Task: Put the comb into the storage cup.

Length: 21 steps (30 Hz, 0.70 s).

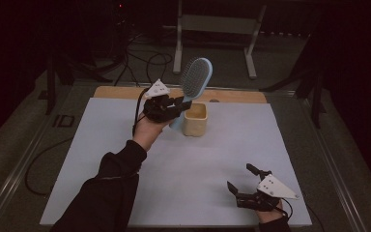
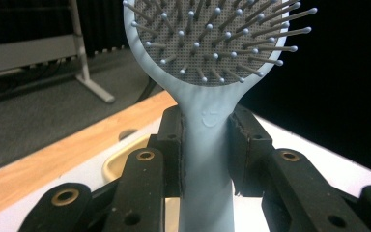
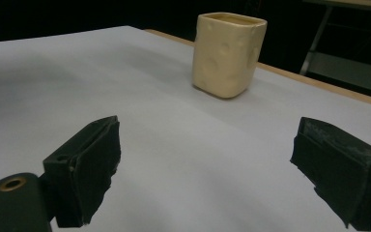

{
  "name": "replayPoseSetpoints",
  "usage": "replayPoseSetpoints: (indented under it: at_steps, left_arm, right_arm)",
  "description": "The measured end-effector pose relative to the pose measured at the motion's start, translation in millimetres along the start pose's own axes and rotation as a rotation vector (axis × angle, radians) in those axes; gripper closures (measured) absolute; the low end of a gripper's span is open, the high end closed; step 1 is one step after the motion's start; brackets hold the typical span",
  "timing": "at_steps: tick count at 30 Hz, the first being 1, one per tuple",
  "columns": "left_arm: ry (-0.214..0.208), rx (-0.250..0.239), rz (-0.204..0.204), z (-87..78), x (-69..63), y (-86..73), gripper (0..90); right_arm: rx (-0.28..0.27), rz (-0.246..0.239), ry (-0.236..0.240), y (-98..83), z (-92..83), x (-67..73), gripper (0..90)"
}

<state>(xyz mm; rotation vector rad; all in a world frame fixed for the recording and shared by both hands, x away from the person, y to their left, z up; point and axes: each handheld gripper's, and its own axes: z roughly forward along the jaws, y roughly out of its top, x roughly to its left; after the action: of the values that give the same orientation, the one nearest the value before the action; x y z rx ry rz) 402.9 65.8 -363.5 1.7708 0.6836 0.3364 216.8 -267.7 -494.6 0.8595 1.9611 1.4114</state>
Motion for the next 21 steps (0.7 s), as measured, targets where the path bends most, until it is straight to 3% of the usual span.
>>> replayPoseSetpoints:
  at_steps: [3,10,19,21]
  left_arm:
    - [0.013,-0.014,0.013,6.6,-2.6,3.8,69.8]
    - [-0.006,-0.005,0.015,18.1,-3.2,15.9,69.8]
    - [0.004,-0.051,0.013,36.7,-2.0,33.9,69.8]
    - [-0.012,-0.061,0.009,40.6,-1.4,35.7,69.8]
  right_arm:
    - [-0.007,0.002,-0.002,0.4,-0.6,-0.7,9.6]
    - [-0.007,0.004,-0.001,0.7,-0.5,-0.4,9.6]
    - [-0.013,0.005,0.004,1.4,-1.3,-0.9,9.6]
    - [-0.013,0.007,0.004,1.4,-1.4,-1.1,9.6]
